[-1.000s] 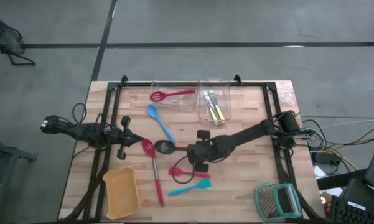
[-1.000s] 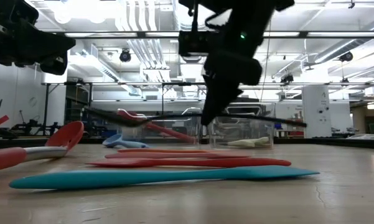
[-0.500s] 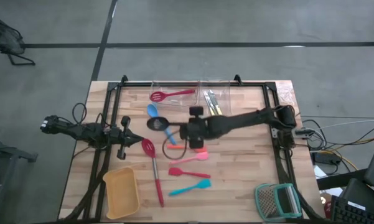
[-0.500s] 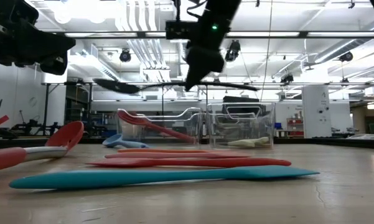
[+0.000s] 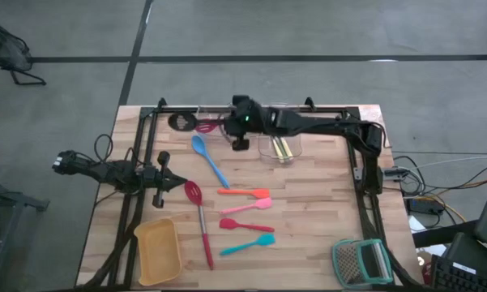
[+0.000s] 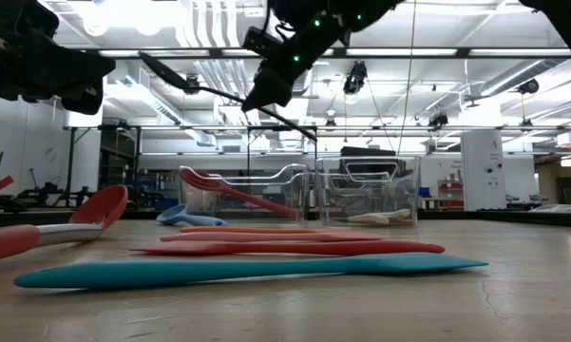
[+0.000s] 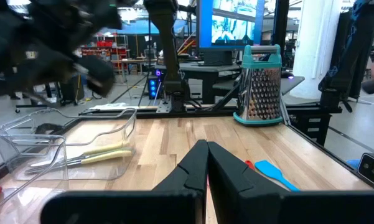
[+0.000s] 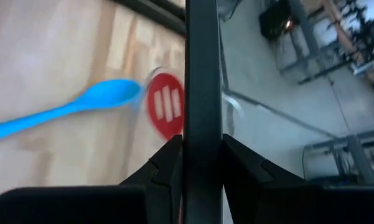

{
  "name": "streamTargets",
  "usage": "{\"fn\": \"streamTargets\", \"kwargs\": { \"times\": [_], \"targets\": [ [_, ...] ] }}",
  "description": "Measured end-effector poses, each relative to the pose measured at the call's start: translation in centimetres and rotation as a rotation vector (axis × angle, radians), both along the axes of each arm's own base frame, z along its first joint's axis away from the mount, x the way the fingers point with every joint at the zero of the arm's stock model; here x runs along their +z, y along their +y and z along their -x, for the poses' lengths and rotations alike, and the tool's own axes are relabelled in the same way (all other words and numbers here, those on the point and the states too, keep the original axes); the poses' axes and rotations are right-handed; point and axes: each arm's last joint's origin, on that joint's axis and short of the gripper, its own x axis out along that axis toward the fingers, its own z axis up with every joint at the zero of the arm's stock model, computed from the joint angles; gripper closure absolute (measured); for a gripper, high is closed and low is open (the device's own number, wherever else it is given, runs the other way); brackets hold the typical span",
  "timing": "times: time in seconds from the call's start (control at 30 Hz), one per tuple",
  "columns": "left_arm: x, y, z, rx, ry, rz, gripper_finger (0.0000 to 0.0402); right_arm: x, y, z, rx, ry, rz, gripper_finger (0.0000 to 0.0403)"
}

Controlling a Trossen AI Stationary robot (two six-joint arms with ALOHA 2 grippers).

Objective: Pick & Place Kitchen Items
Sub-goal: Put the black serving spoon into the left transparent bin, then put the blue serving spoon into the left transparent bin

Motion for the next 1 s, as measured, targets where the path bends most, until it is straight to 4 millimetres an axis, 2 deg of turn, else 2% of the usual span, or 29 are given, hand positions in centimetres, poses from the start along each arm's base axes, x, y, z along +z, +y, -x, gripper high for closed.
{"fn": "streamTargets", "kwargs": {
  "times": [0.13,0.23,0.4,0.67,0.9,1.0],
  "targets": [
    [0.0,0.0,0.0,0.0,0.0,0.0,0.039,-0.4,-3.2,0.3,0.044,-0.048,-0.01,0.0307],
    [0.0,0.0,0.0,0.0,0.0,0.0,0.039,-1.7,-5.2,0.2,0.066,-0.057,-0.027,0.0298],
    [0.0,0.0,0.0,0.0,0.0,0.0,0.039,-4.4,-7.3,-0.2,0.042,-0.021,-0.011,0.0324],
    [0.0,0.0,0.0,0.0,0.0,0.0,0.039,-6.0,-8.3,-0.3,0.025,0.037,0.019,0.0389],
    [0.0,0.0,0.0,0.0,0.0,0.0,0.039,-5.1,-8.3,-0.4,0.011,-0.003,0.0,0.0394],
    [0.0,0.0,0.0,0.0,0.0,0.0,0.039,-4.5,-8.3,-0.6,-0.028,-0.037,-0.061,0.0394]
  ]
}}
